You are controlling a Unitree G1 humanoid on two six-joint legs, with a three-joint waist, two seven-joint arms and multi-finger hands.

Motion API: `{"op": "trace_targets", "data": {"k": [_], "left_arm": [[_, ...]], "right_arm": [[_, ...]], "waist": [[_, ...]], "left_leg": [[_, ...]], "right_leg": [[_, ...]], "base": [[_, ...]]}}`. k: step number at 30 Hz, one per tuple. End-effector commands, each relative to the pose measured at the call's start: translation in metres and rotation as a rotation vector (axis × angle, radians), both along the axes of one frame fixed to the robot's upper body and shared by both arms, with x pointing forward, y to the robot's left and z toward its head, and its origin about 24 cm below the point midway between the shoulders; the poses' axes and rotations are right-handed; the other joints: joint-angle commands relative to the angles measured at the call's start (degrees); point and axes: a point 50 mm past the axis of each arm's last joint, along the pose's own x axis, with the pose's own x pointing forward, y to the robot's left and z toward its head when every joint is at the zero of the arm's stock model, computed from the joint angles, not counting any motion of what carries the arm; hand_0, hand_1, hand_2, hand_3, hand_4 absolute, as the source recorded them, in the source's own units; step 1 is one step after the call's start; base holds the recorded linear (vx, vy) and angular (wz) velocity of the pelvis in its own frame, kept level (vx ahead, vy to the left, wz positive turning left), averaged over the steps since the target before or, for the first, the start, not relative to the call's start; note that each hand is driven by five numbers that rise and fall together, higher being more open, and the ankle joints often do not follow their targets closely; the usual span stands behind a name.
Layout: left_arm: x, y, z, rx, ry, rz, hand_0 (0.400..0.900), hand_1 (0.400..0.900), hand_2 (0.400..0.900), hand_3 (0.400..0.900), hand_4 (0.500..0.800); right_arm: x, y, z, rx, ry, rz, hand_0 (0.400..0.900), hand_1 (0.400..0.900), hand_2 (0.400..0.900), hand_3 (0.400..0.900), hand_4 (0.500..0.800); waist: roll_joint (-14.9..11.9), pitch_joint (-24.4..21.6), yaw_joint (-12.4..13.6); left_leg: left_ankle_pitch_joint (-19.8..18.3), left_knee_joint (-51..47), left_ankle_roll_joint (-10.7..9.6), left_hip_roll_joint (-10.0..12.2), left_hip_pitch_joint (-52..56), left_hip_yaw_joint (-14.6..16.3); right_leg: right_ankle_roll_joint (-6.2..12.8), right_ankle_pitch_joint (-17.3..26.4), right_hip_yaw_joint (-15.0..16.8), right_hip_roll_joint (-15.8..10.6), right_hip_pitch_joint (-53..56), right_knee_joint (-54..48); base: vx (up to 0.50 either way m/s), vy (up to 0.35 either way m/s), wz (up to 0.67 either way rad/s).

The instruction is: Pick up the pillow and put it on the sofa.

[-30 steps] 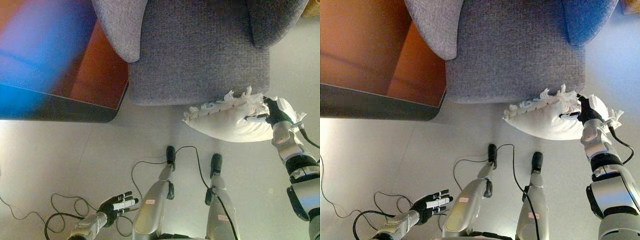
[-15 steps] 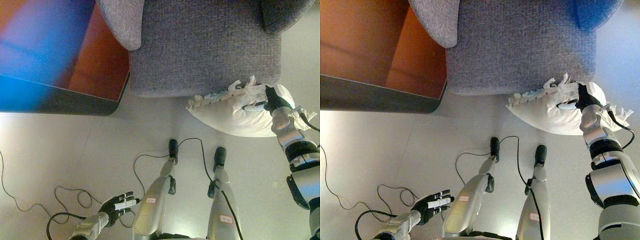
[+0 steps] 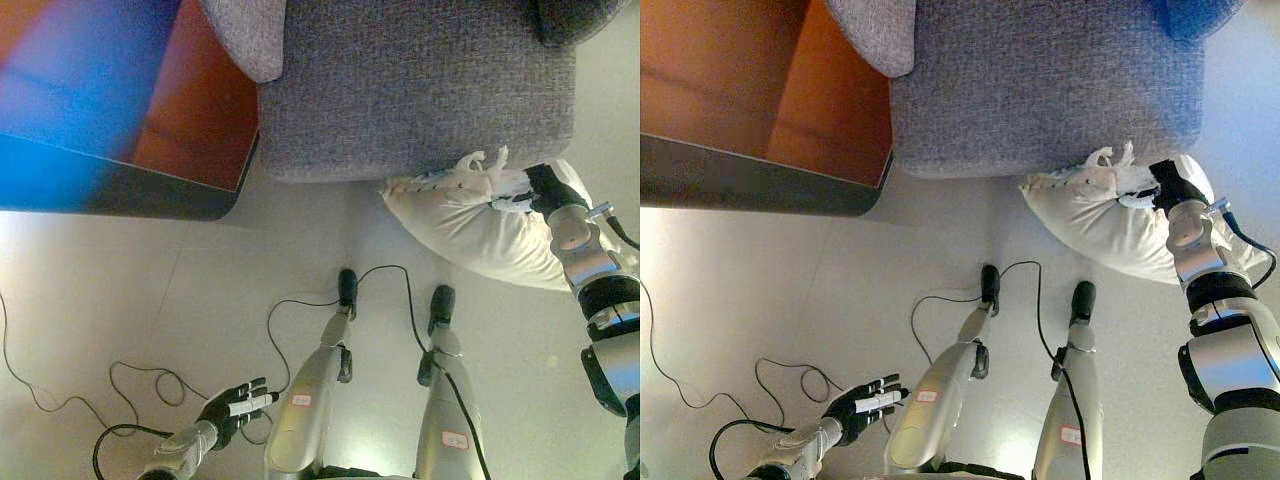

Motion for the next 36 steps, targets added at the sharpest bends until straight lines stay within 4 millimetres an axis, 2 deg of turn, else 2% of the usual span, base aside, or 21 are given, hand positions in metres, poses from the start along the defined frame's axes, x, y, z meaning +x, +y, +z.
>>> {"op": "trace_targets", "data": {"k": [1, 8, 14, 22, 29, 36], "left_arm": [[-0.025, 0.011, -0.008, 0.037, 0.094, -0.012, 0.9, 0.9, 0.9, 0.9, 0.8], [-0.028, 0.022, -0.006, 0.061, 0.111, -0.006, 0.9, 0.9, 0.9, 0.9, 0.8], [-0.039, 0.039, -0.004, 0.103, 0.149, 0.006, 0.9, 0.9, 0.9, 0.9, 0.8], [-0.063, 0.051, -0.006, 0.126, 0.226, 0.022, 0.9, 0.9, 0.9, 0.9, 0.8], [-0.089, 0.055, -0.011, 0.138, 0.332, 0.034, 0.9, 0.9, 0.9, 0.9, 0.8], [-0.108, 0.054, -0.016, 0.142, 0.413, 0.045, 0.9, 0.9, 0.9, 0.9, 0.8]], "right_arm": [[-0.001, -0.006, 0.076, -0.07, -0.238, 0.073, 0.4, 0.4, 0.4, 0.4, 0.5], [0.001, 0.007, 0.064, -0.054, -0.166, 0.214, 0.4, 0.4, 0.4, 0.4, 0.5], [-0.001, 0.017, 0.048, -0.029, -0.102, 0.317, 0.4, 0.4, 0.4, 0.4, 0.5], [-0.012, 0.011, 0.034, 0.022, 0.018, 0.391, 0.4, 0.4, 0.4, 0.4, 0.5], [-0.021, 0.004, 0.037, 0.077, 0.109, 0.459, 0.4, 0.4, 0.4, 0.4, 0.5], [-0.017, 0.011, 0.059, 0.058, 0.176, 0.547, 0.4, 0.4, 0.4, 0.4, 0.5]], "waist": [[0.2, 2.5, 0.1], [-2.9, 1.5, 0.1], [-7.3, -2.0, 0.5], [-11.8, -8.8, 1.2], [-15.1, -14.5, 2.0], [-17.4, -18.8, 3.0]], "left_leg": [[-5.7, 1.8, -3.2, -1.6, 3.9, -0.6], [-6.5, 0.8, -3.4, -0.7, 8.5, -0.7], [-7.7, -0.5, -3.8, 0.4, 13.4, -0.6], [-9.9, -0.5, -4.2, 1.4, 19.2, -0.4], [-11.0, -0.5, -4.2, 1.5, 24.3, -0.8], [-12.2, -0.5, -4.3, 1.6, 27.9, -0.6]], "right_leg": [[-2.08, -1.7, -3.7, 1.6, 2.1, 0.7], [-2.06, -1.5, -4.9, 2.0, 7.1, -1.3], [-1.43, -0.8, -6.2, 2.4, 13.8, -5.0], [-0.91, 0.0, -7.4, 3.6, 23.2, -10.2], [-0.96, 0.5, -8.0, 4.4, 30.0, -13.4], [-0.8, 0.4, -8.3, 4.4, 33.9, -14.7]], "base": [[-0.01, -0.019, -0.03], [0.02, -0.032, -0.01], [0.06, -0.069, 0.04], [0.11, -0.035, 0.06], [0.14, 0.001, 0.09], [0.11, 0.036, 0.03]]}}
